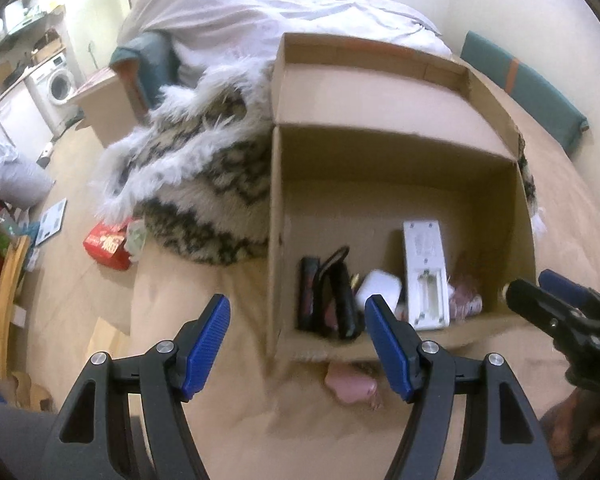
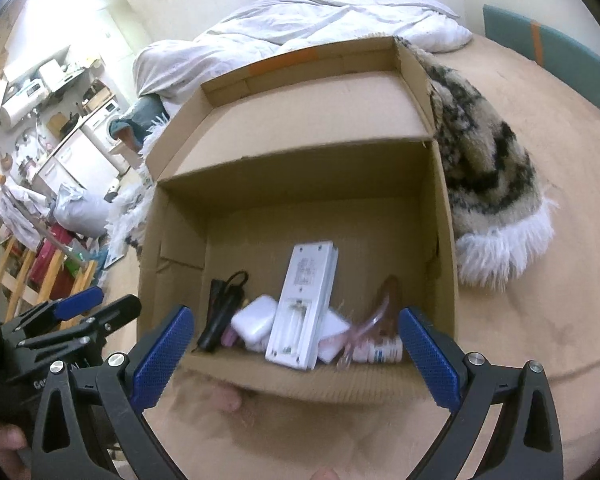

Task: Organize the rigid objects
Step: 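Withdraw both tools from the box toward the pink heart keychain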

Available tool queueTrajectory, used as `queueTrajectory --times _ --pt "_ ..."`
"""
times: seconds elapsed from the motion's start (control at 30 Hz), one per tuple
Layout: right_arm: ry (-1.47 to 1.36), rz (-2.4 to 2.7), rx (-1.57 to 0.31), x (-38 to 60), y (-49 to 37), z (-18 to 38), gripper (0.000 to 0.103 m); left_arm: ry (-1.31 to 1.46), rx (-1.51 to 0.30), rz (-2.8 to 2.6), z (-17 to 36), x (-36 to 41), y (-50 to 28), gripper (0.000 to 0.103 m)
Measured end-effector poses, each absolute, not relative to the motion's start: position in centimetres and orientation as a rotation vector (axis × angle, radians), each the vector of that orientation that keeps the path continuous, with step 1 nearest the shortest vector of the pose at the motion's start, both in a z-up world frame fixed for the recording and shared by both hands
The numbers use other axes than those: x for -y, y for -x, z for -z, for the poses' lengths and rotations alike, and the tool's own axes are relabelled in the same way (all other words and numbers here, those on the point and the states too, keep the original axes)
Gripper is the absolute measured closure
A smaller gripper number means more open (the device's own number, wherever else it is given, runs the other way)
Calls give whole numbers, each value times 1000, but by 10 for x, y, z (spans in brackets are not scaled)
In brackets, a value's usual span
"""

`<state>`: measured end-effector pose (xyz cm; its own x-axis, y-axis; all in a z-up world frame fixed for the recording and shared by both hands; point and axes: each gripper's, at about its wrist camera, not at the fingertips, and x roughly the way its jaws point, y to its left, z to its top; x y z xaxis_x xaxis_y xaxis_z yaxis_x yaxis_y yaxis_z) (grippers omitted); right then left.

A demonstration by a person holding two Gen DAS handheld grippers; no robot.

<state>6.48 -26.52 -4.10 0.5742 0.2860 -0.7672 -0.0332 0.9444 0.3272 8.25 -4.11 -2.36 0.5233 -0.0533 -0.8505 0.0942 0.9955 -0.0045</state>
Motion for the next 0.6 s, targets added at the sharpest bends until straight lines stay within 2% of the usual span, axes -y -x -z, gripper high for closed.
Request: queueTrajectory --times 0.27,0.6 --pt "-294 -193 -984 252 -34 52 0 -1 -1087 80 37 24 -56 36" --pt "-344 -181 -1133 238 -19 91 0 38 -1092 7 45 11 -54 36"
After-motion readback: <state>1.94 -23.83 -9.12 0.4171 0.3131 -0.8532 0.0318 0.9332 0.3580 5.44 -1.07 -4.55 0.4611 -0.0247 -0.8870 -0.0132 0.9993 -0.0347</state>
